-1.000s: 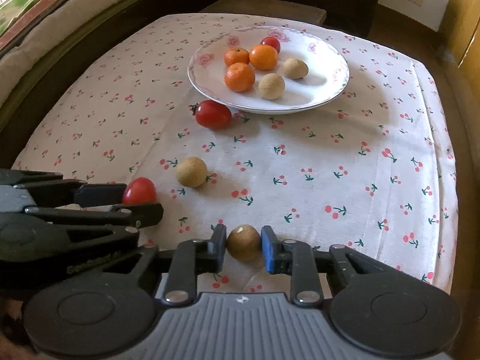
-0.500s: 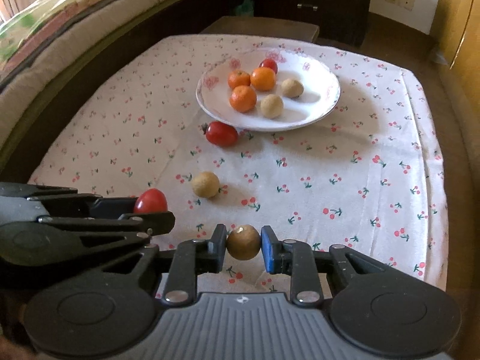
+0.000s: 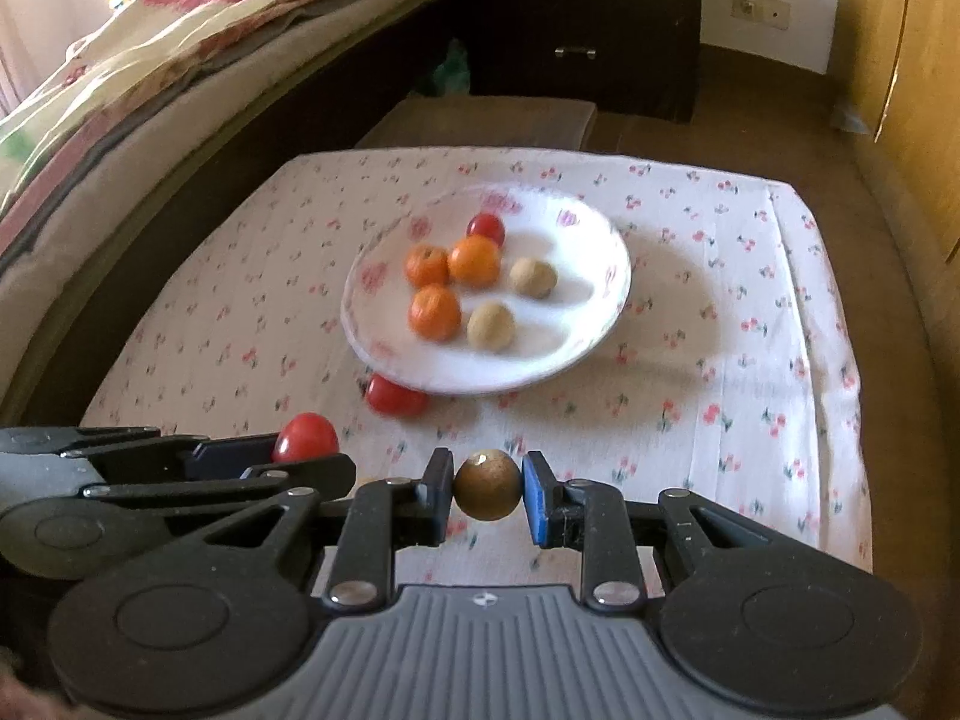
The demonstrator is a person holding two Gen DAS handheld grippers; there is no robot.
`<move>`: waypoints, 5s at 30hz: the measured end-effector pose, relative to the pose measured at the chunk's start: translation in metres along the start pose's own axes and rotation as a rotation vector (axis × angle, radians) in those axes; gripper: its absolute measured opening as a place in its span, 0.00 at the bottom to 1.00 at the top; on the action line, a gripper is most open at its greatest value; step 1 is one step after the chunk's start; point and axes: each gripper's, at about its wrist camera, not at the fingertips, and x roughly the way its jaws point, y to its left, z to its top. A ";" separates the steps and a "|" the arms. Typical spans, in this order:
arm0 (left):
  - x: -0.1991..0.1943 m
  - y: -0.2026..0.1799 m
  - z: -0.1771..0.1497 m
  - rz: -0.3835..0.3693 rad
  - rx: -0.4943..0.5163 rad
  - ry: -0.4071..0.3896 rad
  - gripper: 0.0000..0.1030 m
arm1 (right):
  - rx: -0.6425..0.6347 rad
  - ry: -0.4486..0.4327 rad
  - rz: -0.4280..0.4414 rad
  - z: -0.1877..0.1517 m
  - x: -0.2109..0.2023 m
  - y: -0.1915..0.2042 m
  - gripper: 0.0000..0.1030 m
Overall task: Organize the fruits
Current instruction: 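Carry the red tomato and brown fruit over the white bowl, then open both grippers to release the tomato and brown fruit into the bowl, then move both tools back to the fruits lying on the sheet, then close the right gripper on a brown fruit while the left closes on a red tomato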
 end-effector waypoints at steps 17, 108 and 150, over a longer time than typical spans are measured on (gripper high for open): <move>0.048 0.006 0.058 0.006 -0.041 0.001 0.36 | 0.049 -0.011 -0.007 0.051 0.046 -0.023 0.27; 0.056 0.003 0.015 -0.011 0.065 0.077 0.39 | 0.118 0.036 0.033 -0.014 0.007 -0.019 0.37; 0.029 0.040 0.008 -0.059 -0.065 0.049 0.56 | -0.069 0.114 0.083 -0.028 0.042 0.031 0.29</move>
